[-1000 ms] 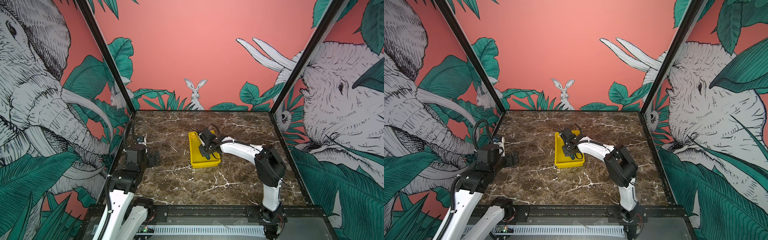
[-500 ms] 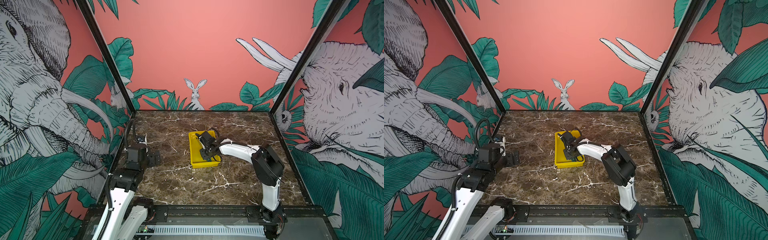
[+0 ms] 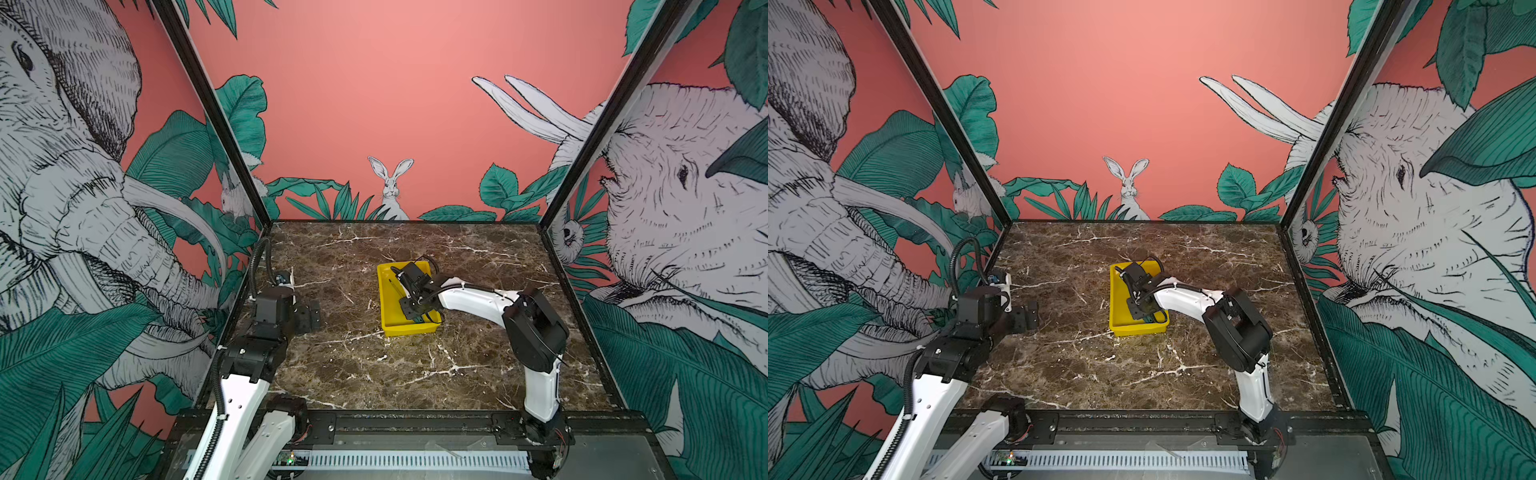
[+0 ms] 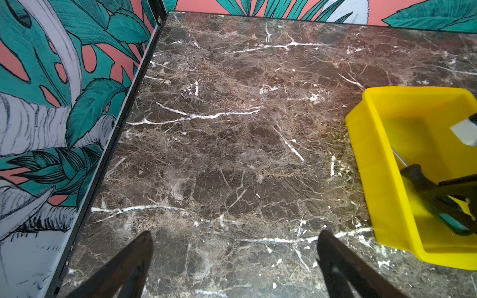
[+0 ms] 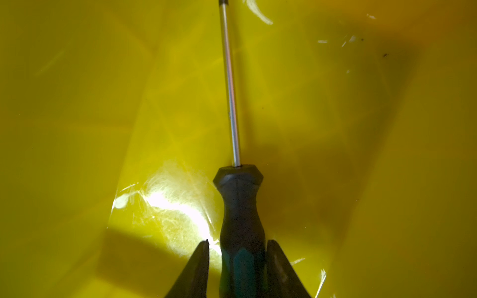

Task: Put the screwdriver in the bin
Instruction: Place the screwdriver into the bin, then reset both arms

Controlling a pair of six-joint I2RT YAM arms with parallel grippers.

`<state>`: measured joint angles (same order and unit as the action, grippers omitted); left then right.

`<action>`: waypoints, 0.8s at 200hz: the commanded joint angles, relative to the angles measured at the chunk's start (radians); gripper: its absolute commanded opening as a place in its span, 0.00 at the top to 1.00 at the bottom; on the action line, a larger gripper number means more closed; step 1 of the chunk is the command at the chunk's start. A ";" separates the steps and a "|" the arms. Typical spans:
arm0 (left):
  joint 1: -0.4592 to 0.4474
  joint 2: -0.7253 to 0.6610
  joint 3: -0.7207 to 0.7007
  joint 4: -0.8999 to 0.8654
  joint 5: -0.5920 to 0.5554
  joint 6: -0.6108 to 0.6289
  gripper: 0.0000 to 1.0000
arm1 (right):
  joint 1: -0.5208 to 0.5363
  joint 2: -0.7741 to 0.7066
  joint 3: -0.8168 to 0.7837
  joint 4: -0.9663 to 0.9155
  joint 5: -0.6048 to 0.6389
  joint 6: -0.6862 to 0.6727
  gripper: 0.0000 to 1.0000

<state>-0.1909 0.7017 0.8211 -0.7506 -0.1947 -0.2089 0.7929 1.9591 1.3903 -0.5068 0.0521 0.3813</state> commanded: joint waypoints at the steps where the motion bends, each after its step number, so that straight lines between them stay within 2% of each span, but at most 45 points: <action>1: 0.000 0.004 -0.007 0.026 0.002 0.004 0.00 | 0.003 -0.031 0.014 -0.019 0.026 -0.002 0.63; 56: 0.001 0.040 0.006 0.065 0.013 0.032 0.00 | -0.001 -0.175 0.063 -0.101 0.090 -0.065 0.59; 79: 0.001 0.049 0.012 0.075 -0.009 0.044 0.00 | -0.021 -0.255 0.084 -0.128 0.106 -0.091 0.54; 104: 0.001 0.049 0.008 0.098 -0.071 0.040 0.00 | -0.083 -0.349 0.087 -0.144 0.103 -0.123 0.41; 123: 0.001 0.034 -0.021 0.140 -0.129 -0.012 0.00 | -0.149 -0.457 0.064 -0.141 0.117 -0.163 0.34; 136: 0.001 0.012 -0.068 0.210 -0.130 -0.011 0.00 | -0.191 -0.522 0.030 -0.139 0.159 -0.192 0.21; 146: -0.001 -0.009 -0.108 0.283 -0.149 -0.018 0.00 | -0.215 -0.559 0.006 -0.139 0.187 -0.219 0.14; 153: 0.001 -0.027 -0.144 0.338 -0.153 -0.020 0.00 | -0.228 -0.586 -0.016 -0.136 0.216 -0.237 0.02; 160: 0.001 -0.046 -0.181 0.391 -0.148 -0.015 0.00 | -0.239 -0.614 -0.041 -0.130 0.239 -0.259 0.01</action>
<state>-0.1909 0.7059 0.7330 -0.5449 -0.2993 -0.2024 0.5808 1.4147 1.4151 -0.6147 0.1944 0.2096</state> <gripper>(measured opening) 0.996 0.935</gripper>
